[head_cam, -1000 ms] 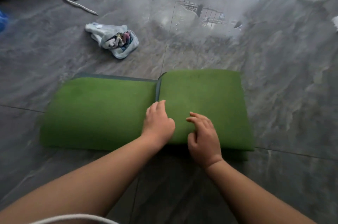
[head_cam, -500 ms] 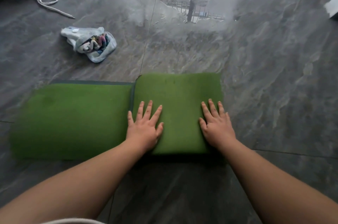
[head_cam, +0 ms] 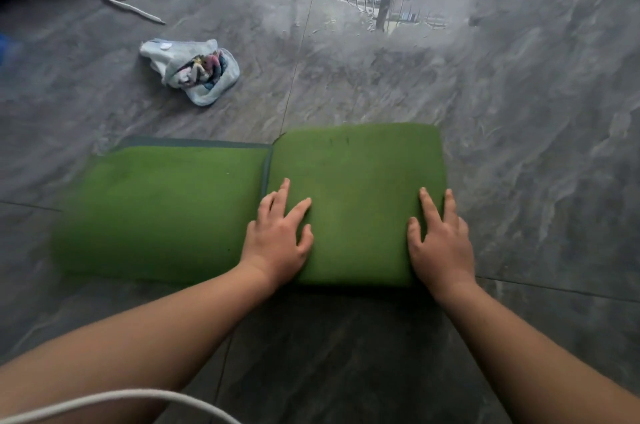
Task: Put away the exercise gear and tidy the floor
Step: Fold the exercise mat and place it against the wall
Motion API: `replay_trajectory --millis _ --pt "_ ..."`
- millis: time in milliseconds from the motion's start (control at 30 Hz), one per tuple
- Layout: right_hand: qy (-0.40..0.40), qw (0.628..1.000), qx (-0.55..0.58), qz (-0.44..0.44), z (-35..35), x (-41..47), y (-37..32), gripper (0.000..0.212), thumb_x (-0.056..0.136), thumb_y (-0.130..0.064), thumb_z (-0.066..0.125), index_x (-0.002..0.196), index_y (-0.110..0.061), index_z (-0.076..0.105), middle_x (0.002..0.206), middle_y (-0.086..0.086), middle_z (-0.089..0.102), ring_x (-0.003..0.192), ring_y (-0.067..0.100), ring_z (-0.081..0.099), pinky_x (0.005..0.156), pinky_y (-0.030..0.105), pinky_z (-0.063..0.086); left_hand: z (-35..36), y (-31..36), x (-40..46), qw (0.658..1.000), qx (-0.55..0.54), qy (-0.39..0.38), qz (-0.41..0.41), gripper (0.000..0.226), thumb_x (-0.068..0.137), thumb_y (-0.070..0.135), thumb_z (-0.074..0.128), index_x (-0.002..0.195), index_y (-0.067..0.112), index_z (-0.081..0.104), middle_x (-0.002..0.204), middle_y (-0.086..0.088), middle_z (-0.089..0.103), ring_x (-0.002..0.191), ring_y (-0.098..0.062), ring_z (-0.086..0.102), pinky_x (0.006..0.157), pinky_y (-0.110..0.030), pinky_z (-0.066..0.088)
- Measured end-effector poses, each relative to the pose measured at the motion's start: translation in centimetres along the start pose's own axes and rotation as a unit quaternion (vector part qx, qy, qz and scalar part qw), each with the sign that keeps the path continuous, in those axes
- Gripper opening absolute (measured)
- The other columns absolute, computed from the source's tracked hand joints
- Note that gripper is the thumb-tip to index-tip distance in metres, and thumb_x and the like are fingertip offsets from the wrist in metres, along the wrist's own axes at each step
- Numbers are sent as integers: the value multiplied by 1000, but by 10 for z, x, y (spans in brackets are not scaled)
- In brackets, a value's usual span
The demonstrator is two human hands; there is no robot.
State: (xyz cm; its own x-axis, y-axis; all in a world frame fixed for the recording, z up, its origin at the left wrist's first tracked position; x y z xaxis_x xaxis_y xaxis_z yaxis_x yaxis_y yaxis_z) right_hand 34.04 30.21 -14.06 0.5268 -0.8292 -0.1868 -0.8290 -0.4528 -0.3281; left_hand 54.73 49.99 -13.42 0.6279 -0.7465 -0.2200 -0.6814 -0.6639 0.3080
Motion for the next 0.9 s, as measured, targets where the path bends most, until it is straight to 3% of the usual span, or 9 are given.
replay_trajectory --millis 133,233,333,400,467,533,667,800,900 --pt "-70 992 -98 -23 26 -11 4 66 100 -50 26 156 -34 -5 164 9 -12 149 34 -2 119 52 12 31 -8 -13 990 87 -110 8 63 99 54 19 154 37 -6 163 4 -20 149 -24 -19 117 -54 21" --pt "-115 983 -146 9 36 -8 -2 65 100 -47 20 155 -31 -12 162 9 -20 149 32 -13 119 57 -1 34 -12 -9 985 79 -150 19 63 100 55 17 153 39 -12 161 6 -26 146 -22 -28 120 -56 5" --pt "-77 985 -154 -18 25 -9 -34 73 92 -24 33 157 -19 -1 164 12 -10 150 29 -14 118 58 -6 18 -18 -11 988 84 -125 45 61 100 54 19 154 38 -6 161 7 -23 147 -19 -26 119 -58 -3" --pt "-14 984 -94 -152 9 -22 -82 79 77 -11 45 153 -14 25 163 14 14 151 30 5 120 55 5 -1 -26 -18 990 84 -73 86 63 98 52 21 156 30 11 165 1 -7 151 -21 -13 120 -56 3" --pt "7 951 -14 -309 6 -53 -135 69 75 -12 49 144 -11 45 156 14 34 147 30 25 119 50 23 -16 -37 -32 984 86 -15 156 65 94 49 27 150 18 36 161 -8 24 150 -27 15 118 -55 20" --pt "-27 921 -17 -388 24 -90 -177 62 87 -28 47 146 -11 43 157 11 34 146 28 28 118 48 27 -20 -60 -47 978 75 7 196 64 94 46 32 146 12 43 155 -11 37 146 -29 28 115 -54 29" --pt "-100 918 -141 -356 85 -119 -209 84 91 -62 36 155 -9 22 162 12 17 151 32 11 117 62 10 -21 -128 -58 995 40 -48 73 76 92 55 21 156 15 16 164 -8 11 152 -22 2 123 -43 10" --pt "-149 909 -205 -331 119 -113 -206 98 88 -63 44 156 -13 -5 164 11 -10 150 30 -14 116 62 -6 -13 -164 -67 990 98 -95 22 79 96 45 42 156 24 -5 165 -2 -9 151 -21 -14 123 -44 -2" --pt "-149 909 -204 -331 128 -112 -202 101 85 -56 56 157 -13 -1 164 10 -9 150 30 -11 118 60 -2 1 -173 -72 982 123 -138 27 83 97 52 42 153 33 -16 164 -2 -17 150 -24 -18 121 -53 -4"
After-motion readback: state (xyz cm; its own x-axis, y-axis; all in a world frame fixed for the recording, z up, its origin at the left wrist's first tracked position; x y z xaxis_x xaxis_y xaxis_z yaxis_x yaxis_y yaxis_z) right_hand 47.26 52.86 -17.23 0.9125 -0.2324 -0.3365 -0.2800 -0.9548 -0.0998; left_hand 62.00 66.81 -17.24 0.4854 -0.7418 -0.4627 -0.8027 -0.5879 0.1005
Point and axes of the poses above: each hand's wrist, its own x-axis towards the middle knuckle, its own z-axis out of the palm, y = z × x, the point moved 7 cm from there along x, towards the middle knuckle
